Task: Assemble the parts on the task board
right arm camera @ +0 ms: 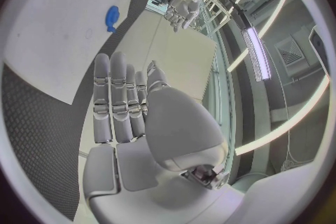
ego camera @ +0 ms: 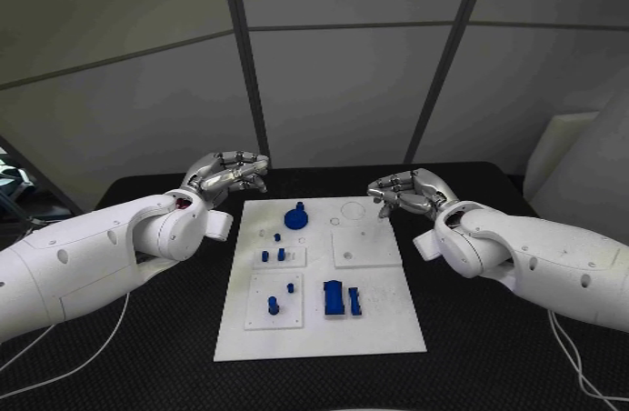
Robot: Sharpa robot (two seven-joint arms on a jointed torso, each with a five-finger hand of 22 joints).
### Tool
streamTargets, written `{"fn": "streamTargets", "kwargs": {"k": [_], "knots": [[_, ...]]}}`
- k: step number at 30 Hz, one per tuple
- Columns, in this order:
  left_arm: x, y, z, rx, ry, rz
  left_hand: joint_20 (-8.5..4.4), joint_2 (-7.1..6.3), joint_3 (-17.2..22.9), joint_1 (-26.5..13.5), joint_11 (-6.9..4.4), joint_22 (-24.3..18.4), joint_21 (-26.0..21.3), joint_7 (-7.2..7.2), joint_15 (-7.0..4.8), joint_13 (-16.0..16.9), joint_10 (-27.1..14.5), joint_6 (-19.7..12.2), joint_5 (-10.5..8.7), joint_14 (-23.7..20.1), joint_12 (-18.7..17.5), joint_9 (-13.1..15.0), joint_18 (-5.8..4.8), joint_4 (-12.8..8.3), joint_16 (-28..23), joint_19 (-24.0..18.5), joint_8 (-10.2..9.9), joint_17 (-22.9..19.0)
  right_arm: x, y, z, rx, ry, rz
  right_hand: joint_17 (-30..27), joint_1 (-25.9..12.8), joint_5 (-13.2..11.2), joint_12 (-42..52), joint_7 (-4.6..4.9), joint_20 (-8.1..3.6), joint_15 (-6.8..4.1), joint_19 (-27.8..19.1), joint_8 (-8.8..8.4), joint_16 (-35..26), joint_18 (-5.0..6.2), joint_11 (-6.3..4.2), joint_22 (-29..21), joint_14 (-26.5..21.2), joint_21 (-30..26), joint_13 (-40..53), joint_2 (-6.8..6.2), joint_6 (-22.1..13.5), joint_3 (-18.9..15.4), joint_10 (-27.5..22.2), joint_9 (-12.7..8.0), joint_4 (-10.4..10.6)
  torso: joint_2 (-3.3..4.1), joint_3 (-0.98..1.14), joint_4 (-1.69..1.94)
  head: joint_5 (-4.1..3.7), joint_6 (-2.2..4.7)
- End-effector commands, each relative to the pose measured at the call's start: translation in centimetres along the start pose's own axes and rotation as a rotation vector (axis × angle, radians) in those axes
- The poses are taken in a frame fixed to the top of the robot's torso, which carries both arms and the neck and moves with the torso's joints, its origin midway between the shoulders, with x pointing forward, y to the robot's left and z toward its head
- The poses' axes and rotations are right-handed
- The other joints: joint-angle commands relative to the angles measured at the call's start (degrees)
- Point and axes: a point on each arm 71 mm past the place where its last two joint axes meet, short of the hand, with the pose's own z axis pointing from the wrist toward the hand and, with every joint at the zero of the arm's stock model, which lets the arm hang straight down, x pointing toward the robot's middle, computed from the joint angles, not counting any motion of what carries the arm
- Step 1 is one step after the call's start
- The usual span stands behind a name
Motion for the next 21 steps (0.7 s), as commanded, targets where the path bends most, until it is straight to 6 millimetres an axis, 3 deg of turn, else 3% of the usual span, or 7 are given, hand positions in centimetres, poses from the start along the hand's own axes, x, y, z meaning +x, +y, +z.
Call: {"fn": "streamTargets", "kwargs": {"k": [1,5,11,17,18,20,21], "knots": [[-0.9,-0.3,0.7,0.068,-0.09,-0.076,1.04,-0.21,-0.58,-0.82,0.24,-3.76,-4.21,0.19,1.17,-4.21,2.29,1.88,-0.13,-0.78,-5.84,-1.82,-0.35,1.0,-8.59,-3.03,-3.21,-5.28,-0.9,0.3,1.8,-0.059,-0.062,0.225,-4.53,0.91,-0.31,-5.13,0.74,1.4,1.33,-1.35,-0.14,-8.36,0.66,1.11,-4.73,-1.77,-6.12,-8.71,0.18,0.08,0.66,1.53,-2.7,0.49,-0.86,-0.51,0.03,-0.22,1.67],[-1.4,0.1,1.8,0.091,-0.14,-0.096,3.21,0.0,-1.21,-0.63,0.87,-11.47,-11.66,0.32,2.84,-9.67,5.47,4.29,-0.12,0.25,-14.82,-4.07,-0.17,2.14,-20.47,-7.56,-8.38,-11.58,-0.9,-0.2,4.0,-0.05,-0.097,0.31,-9.33,0.77,-0.37,-8.68,1.39,3.46,3.51,-3.88,-0.17,-16.51,0.24,2.08,-9.21,-6.2,-12.11,-15.44,-0.11,-1.05,0.69,1.7,-5.57,0.77,-1.18,-0.56,0.12,-0.13,2.82],[-1.4,0.7,3.4,0.118,-0.212,-0.121,7.1,0.63,-6.37,-1.36,4.0,-23.37,-17.23,-0.65,6.0,-9.8,4.09,4.04,-0.08,-4.35,-25.57,-4.46,-0.3,3.5,-33.2,-16.8,-15.62,-18.43,-1.0,-1.5,6.4,-0.023,-0.158,0.409,-16.76,-1.99,0.1,-12.71,2.3,6.0,5.76,-3.62,-0.19,-25.18,0.63,3.8,-16.12,-8.52,-19.6,-24.82,0.01,-3.18,1.07,0.83,-10.97,-0.45,-1.29,-0.56,0.84,-0.4,4.18],[-1.0,1.2,4.3,0.128,-0.264,-0.134,7.7,2.57,-14.29,-1.84,2.76,-39.07,-18.0,-0.61,6.62,-9.84,-0.89,2.27,0.01,-10.33,-34.12,-4.44,-1.76,4.59,-39.42,-32.11,-21.87,-22.96,-0.9,-2.0,7.2,-0.02,-0.178,0.452,-23.29,-6.83,-0.57,-14.58,2.77,7.22,7.21,-3.2,-0.17,-26.9,0.77,4.9,-21.44,-12.13,-24.49,-30.15,0.63,-5.16,1.47,-0.85,-15.36,-2.97,-1.19,-0.35,1.15,-0.54,4.25],[-0.6,1.4,4.2,0.08,-0.194,-0.105,2.57,3.77,-16.64,-25.01,0.18,-43.39,-20.6,-3.6,3.6,-13.36,-15.13,-11.7,-1.92,-22.76,-34.73,-8.12,-3.22,2.49,-42.9,-37.04,-23.33,-26.6,-0.8,-2.2,7.0,0.015,-0.188,0.349,-24.87,-30.09,-3.78,-19.2,-0.58,2.88,4.65,-19.85,-3.75,-30.49,-2.96,1.98,-25.54,-29.21,-28.38,-31.29,-1.49,-19.94,3.99,-17.85,-17.86,-4.67,-1.22,-0.52,0.88,-0.56,4.18],[-0.5,1.5,4.1,0.079,-0.194,-0.103,2.14,4.46,-17.86,-26.86,-0.2,-45.31,-20.6,-3.92,3.35,-13.36,-16.77,-13.21,-1.98,-24.78,-35.75,-8.12,-4.27,2.28,-42.9,-38.76,-24.15,-26.6,-0.8,-2.2,6.9,0.015,-0.189,0.348,-25.83,-32.67,-4.02,-19.2,-0.88,2.61,4.53,-21.04,-3.75,-30.49,-2.96,1.8,-26.53,-31.05,-28.38,-32.01,-1.54,-21.4,4.38,-19.62,-18.6,-5.21,-1.4,-0.45,1.0,-0.47,4.26],[-0.4,1.5,4.0,0.077,-0.196,-0.099,1.34,8.58,-18.54,-30.33,-0.67,-46.46,-20.6,-4.4,2.9,-13.36,-18.99,-15.35,-2.32,-26.92,-36.16,-8.12,-5.4,1.98,-42.9,-39.88,-24.6,-26.6,-0.7,-2.2,6.8,0.014,-0.19,0.348,-26.3,-36.23,-4.51,-19.2,-1.36,1.95,4.17,-23.39,-3.75,-30.49,-2.96,1.34,-27.31,-33.59,-28.38,-32.37,-1.8,-23.58,4.76,-22.15,-19.12,-5.59,-1.68,-0.35,1.18,-0.33,4.37]]}}
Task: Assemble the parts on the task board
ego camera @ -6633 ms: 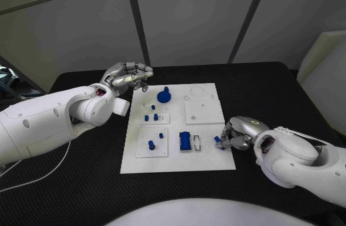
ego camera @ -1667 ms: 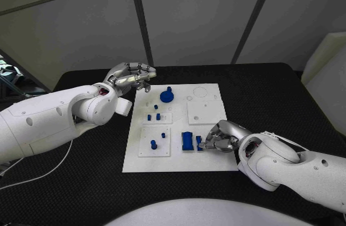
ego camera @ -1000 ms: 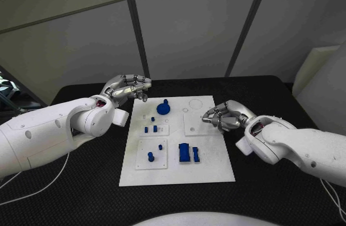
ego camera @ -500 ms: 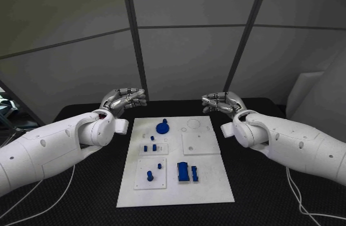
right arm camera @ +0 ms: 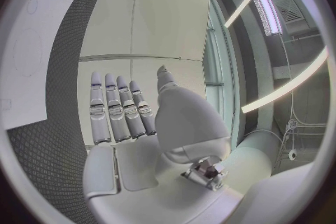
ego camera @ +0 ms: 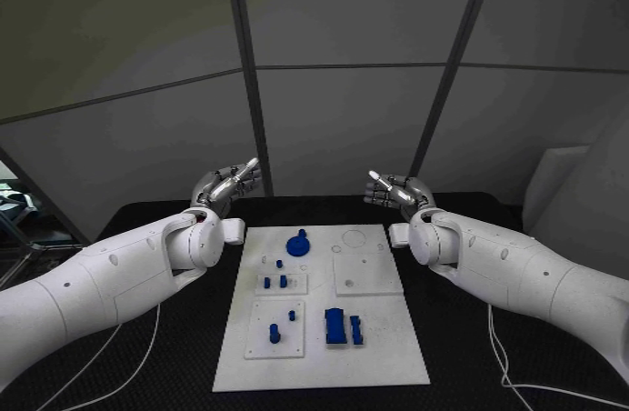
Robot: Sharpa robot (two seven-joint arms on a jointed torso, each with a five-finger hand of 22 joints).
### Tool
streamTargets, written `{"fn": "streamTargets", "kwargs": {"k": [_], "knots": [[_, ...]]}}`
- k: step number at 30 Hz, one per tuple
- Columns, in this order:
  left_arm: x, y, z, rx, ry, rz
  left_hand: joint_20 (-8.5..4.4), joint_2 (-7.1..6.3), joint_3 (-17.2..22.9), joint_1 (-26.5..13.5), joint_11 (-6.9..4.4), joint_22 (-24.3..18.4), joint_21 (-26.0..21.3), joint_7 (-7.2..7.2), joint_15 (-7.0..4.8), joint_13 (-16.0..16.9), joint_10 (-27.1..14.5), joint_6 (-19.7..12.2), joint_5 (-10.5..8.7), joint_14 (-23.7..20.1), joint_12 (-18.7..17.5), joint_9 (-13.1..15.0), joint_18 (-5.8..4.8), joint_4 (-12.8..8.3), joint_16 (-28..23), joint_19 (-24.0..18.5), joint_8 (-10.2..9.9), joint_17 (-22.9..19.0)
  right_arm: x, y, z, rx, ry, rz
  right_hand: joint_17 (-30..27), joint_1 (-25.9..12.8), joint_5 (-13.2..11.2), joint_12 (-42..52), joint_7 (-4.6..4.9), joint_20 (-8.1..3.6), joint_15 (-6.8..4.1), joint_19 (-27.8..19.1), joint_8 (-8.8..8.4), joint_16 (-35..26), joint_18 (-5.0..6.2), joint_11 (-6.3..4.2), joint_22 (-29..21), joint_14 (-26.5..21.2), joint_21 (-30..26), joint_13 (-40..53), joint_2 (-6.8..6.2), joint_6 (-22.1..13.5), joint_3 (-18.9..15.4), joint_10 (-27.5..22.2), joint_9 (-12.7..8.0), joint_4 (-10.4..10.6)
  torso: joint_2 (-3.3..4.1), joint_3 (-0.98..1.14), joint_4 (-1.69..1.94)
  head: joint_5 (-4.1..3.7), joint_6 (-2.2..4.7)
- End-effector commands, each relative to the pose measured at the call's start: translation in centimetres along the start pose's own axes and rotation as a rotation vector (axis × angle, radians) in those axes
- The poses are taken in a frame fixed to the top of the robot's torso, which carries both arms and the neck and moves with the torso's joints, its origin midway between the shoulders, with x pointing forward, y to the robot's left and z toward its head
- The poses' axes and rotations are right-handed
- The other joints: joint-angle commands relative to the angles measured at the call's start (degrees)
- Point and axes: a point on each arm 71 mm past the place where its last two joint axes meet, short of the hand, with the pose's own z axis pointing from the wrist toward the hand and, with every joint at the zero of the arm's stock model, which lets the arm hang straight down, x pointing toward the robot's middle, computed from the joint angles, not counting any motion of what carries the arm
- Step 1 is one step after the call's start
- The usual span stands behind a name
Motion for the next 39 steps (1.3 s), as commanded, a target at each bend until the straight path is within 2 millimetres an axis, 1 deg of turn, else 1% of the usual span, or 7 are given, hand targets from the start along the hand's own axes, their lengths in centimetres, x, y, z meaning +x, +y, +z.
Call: {"fn": "streamTargets", "kwargs": {"k": [1,14,15,20,21,23,39], "knots": [[0.3,0.0,-0.3,0.002,0.001,0.013,-4.96,5.37,-3.59,-22.2,-2.76,-6.3,-1.77,-3.0,-2.93,-2.36,-14.25,-13.84,-5.84,-13.26,-5.88,-2.48,-2.27,-2.11,-2.37,-6.51,-2.38,-2.47,0.1,0.2,-0.2,-0.009,-0.004,-0.008,-2.64,-23.57,-3.16,-3.18,-3.32,-4.27,-2.42,-16.04,-2.46,-2.46,-2.94,-2.88,-4.86,-17.17,-2.69,-1.94,-5.85,-14.73,2.6,-17.05,-3.15,-2.25,-0.69,0.25,0.4,0.36,0.26],[3.7,1.5,-5.8,-0.01,-0.04,0.137,-9.31,5.37,-6.85,-41.56,-8.46,-11.79,-1.77,-9.2,-8.99,-2.36,-26.67,-25.89,-5.84,-24.84,-5.88,-2.48,-7.55,-6.29,-2.37,-12.16,-7.3,-2.47,1.8,0.7,-4.5,-0.04,-0.038,-0.022,-8.08,-43.3,-9.66,-3.18,-6.08,-7.84,-7.41,-29.49,-2.46,-2.46,-5.16,-8.82,-8.93,-31.57,-2.69,-5.96,-5.85,-27.08,8.01,-31.34,-9.61,-6.84,-1.9,0.69,1.19,0.96,0.75],[4.0,1.6,-6.3,-0.01,-0.043,0.146,-9.53,5.37,-6.96,-42.35,-8.46,-12.01,-1.77,-9.2,-8.99,-2.36,-27.19,-26.38,-5.84,-25.31,-5.88,-2.48,-7.55,-6.29,-2.37,-12.38,-7.3,-2.47,1.9,0.8,-5.0,-0.042,-0.041,-0.024,-8.08,-44.53,-9.66,-3.18,-10.15,-8.06,-7.41,-30.34,-2.46,-2.46,-5.16,-8.82,-9.19,-32.45,-2.69,-5.96,-5.85,-27.85,8.01,-32.23,-9.61,-6.84,-1.9,0.69,1.19,0.96,0.75],[5.0,1.7,-8.5,-0.004,-0.055,0.183,-10.67,5.37,-11.2,-47.27,-8.46,-13.39,-1.77,-9.2,-8.99,-2.36,-30.37,-29.49,-5.84,-28.28,-5.88,-2.48,-7.55,-6.29,-2.37,-13.8,-7.3,-2.47,2.8,1.2,-7.9,-0.052,-0.058,-0.032,-8.08,-49.65,-9.66,-3.18,-10.15,-8.98,-7.41,-33.82,-2.46,-2.46,-5.79,-8.82,-10.25,-36.18,-2.69,-5.96,-5.85,-31.02,8.01,-35.95,-9.61,-6.84,-1.9,0.69,1.19,0.96,0.75],[5.2,1.7,-8.7,-0.004,-0.056,0.187,-10.86,5.37,-11.2,-48.09,-8.46,-13.62,-1.77,-9.2,-8.99,-2.36,-30.89,-29.98,-5.84,-28.76,-5.88,-2.48,-7.55,-6.29,-2.37,-13.99,-7.3,-2.47,2.9,1.3,-8.3,-0.053,-0.061,-0.033,-8.08,-50.52,-9.66,-3.18,-10.15,-13.02,-7.41,-34.42,-2.46,-2.46,-5.78,-8.82,-10.42,-36.81,-2.69,-5.96,-5.85,-31.57,8.01,-36.56,-9.61,-6.84,-1.9,0.69,1.19,0.96,0.75],[5.4,1.7,-9.1,-0.002,-0.059,0.194,-15.04,5.37,-11.2,-49.73,-8.46,-14.09,-1.77,-9.2,-8.99,-2.36,-31.95,-30.99,-5.84,-29.73,-5.88,-2.48,-7.55,-6.29,-2.37,-14.46,-7.3,-2.47,3.1,1.4,-9.2,-0.054,-0.066,-0.036,-8.08,-52.19,-9.66,-3.18,-10.15,-13.02,-7.41,-35.52,-2.46,-2.46,-9.8,-8.82,-10.77,-38.05,-2.69,-5.96,-5.85,-32.61,8.01,-37.75,-9.61,-6.84,-1.9,0.69,1.19,0.96,0.75],[5.5,1.7,-9.5,-0.001,-0.061,0.199,-15.04,5.37,-11.2,-58.68,-8.46,-19.31,-1.77,-9.2,-8.99,-2.36,-37.68,-36.57,-5.84,-35.09,-5.88,-2.48,-7.55,-6.29,-2.37,-20.22,-7.3,-2.47,3.6,1.8,-11.3,-0.058,-0.077,-0.042,-8.08,-61.85,-9.66,-3.18,-10.15,-13.02,-7.41,-42.08,-2.46,-2.46,-9.8,-8.82,-14.88,-45.1,-2.69,-5.96,-5.85,-38.67,8.01,-44.77,-9.61,-6.84,-1.9,0.69,1.19,0.96,0.75]]}}
